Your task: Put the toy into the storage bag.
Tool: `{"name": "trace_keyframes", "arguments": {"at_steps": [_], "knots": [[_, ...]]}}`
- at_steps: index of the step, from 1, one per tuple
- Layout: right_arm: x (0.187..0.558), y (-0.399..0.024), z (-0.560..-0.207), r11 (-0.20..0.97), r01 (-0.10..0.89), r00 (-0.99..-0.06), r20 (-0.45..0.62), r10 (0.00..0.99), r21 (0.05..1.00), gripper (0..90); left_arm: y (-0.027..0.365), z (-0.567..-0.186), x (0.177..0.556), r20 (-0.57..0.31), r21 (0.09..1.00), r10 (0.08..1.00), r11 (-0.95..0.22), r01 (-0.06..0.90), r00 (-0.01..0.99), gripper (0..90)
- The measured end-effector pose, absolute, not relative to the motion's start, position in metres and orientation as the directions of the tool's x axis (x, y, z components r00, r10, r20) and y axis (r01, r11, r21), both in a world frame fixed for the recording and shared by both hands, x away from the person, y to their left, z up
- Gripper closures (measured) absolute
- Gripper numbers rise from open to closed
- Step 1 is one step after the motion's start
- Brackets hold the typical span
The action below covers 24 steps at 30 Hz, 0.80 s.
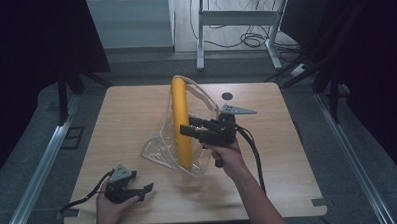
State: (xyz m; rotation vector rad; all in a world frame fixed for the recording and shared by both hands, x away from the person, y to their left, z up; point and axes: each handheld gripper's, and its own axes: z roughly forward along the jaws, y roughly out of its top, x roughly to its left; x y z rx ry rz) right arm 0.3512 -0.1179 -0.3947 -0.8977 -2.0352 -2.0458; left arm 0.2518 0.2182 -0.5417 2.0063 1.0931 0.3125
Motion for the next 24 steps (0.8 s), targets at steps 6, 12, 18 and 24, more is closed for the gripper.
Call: {"name": "trace_keyframes", "arguments": {"at_steps": [6,12,18,24], "knots": [[0.351,-0.122,-0.394,-0.073,0.457,-0.826,0.453,0.336,0.887,35.7,0.219,-0.540,0.250,-0.149,0.755,0.795,-0.293,0.586,0.589,16.0],[0.350,-0.130,-0.394,-0.062,0.452,-0.821,0.442,0.363,0.890,35.4,0.219,-0.540,0.249,-0.142,0.756,0.792,-0.301,0.581,0.594,16.0],[0.348,-0.145,-0.396,-0.066,0.436,-0.812,0.424,0.401,0.897,35.5,0.220,-0.539,0.247,-0.136,0.758,0.793,-0.303,0.578,0.593,16.0],[0.347,-0.161,-0.400,-0.051,0.418,-0.799,0.394,0.453,0.907,35.7,0.221,-0.539,0.245,-0.132,0.757,0.795,-0.305,0.578,0.592,16.0]]}}
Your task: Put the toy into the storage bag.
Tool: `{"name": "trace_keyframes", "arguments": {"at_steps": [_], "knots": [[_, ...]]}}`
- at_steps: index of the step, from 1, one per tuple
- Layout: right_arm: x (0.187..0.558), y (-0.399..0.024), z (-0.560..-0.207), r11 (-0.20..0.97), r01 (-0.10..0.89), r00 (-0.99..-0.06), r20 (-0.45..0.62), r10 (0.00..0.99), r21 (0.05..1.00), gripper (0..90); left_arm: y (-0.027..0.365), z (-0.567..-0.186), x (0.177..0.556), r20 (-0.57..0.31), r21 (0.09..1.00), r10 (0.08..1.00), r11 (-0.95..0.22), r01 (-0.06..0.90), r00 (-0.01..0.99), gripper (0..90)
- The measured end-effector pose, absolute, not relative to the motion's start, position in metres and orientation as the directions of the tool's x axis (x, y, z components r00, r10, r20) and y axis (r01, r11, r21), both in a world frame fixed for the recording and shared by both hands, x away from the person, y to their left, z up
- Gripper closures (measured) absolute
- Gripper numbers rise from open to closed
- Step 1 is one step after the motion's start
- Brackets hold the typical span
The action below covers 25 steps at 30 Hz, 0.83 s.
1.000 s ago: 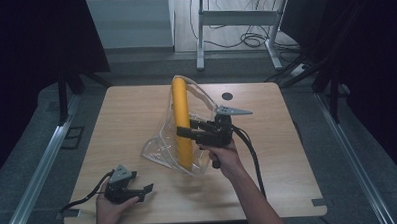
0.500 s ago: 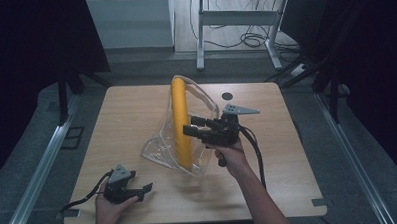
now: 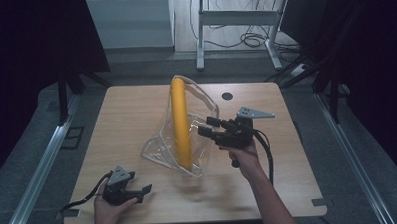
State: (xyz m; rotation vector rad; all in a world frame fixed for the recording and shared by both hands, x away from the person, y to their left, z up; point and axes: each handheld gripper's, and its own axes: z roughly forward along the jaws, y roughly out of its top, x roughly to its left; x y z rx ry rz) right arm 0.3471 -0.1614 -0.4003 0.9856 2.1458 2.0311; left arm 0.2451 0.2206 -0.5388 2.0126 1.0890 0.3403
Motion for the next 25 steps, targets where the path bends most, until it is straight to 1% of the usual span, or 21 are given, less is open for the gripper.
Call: {"name": "trace_keyframes", "arguments": {"at_steps": [13,25], "knots": [[0.346,-0.197,-0.412,-0.043,0.410,-0.747,0.362,0.558,0.911,35.8,0.220,-0.539,0.245,-0.133,0.756,0.795,-0.305,0.579,0.592,16.0],[0.347,-0.203,-0.417,-0.050,0.418,-0.735,0.370,0.568,0.907,35.8,0.220,-0.539,0.245,-0.134,0.754,0.796,-0.304,0.582,0.590,16.0]]}}
